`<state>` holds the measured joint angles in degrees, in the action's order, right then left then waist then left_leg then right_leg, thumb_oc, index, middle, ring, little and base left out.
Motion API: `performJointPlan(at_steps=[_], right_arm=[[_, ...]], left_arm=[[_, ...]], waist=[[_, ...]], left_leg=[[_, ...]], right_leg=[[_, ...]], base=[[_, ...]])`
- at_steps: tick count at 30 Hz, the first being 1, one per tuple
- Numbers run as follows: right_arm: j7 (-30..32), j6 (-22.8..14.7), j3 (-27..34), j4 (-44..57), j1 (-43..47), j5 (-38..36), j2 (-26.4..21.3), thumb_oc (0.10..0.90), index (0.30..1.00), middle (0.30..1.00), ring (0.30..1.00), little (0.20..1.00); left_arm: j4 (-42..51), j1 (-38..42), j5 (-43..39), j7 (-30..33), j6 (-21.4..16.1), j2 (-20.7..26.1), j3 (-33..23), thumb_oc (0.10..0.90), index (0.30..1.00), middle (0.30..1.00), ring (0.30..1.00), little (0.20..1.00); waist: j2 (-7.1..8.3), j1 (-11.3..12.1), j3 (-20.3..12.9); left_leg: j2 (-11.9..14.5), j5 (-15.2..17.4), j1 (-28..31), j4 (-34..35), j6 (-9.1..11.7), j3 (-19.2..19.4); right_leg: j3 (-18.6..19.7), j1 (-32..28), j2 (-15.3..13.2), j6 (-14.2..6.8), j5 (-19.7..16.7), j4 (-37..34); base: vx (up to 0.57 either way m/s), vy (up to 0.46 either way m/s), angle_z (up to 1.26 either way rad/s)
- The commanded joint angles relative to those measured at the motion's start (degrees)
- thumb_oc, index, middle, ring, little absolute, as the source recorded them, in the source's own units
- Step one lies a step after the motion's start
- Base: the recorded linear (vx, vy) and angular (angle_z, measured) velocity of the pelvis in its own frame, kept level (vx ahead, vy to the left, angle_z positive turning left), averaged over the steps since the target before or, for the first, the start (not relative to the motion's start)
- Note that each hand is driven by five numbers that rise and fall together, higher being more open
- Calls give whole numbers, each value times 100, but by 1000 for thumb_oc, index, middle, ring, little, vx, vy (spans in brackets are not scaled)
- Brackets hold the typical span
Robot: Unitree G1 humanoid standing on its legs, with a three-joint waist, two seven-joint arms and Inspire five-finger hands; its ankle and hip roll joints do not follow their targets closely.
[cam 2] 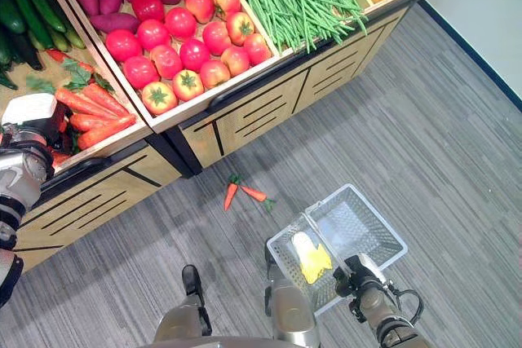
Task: Get the vegetables into the basket
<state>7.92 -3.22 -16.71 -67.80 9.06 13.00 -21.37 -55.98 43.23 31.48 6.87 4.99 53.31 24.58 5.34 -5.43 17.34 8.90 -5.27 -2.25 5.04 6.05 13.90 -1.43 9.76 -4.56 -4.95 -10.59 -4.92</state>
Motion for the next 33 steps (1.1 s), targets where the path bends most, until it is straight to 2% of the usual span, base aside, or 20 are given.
performJointPlan(at_steps=[1,5,12,18,33], right_arm=[[2,-62,-205,-96,-193,8,-4,400,300,300,300,300],[33,-51,-92,-112,-306,84,-78,400,300,300,300,300],[32,15,265,-169,-592,239,-183,400,300,300,300,300],[24,13,372,-246,-681,282,-200,400,300,300,300,300],[60,-85,486,-222,-840,294,-213,400,300,300,300,300]], left_arm=[[32,379,-77,746,49,388,-202,400,300,300,300,300],[615,284,-117,1202,-16,464,-431,400,300,300,300,300],[1972,-524,362,1292,-179,860,-1012,400,300,300,300,300],[2088,-717,451,1351,-281,977,-1146,400,300,300,300,300],[3558,-1512,478,1839,-758,1080,-2023,400,300,300,300,300]], waist=[[239,70,-189],[195,92,-350],[39,90,-722],[-23,48,-920],[-100,47,-1161]], left_leg=[[-199,368,90,-4,-21,-172],[-222,423,208,-4,-32,-184],[-301,529,471,-4,-60,-209],[-344,553,586,-4,-73,-160],[-393,611,740,-4,-74,-147]], right_leg=[[-354,-137,-599,-614,299,244],[-401,-257,-623,-622,337,260],[-477,-600,-687,-649,385,187],[-491,-740,-726,-670,368,133],[-520,-929,-776,-693,369,62]], base=[[0,0,0],[3,-2,2],[9,6,2],[5,8,3],[0,0,0]])
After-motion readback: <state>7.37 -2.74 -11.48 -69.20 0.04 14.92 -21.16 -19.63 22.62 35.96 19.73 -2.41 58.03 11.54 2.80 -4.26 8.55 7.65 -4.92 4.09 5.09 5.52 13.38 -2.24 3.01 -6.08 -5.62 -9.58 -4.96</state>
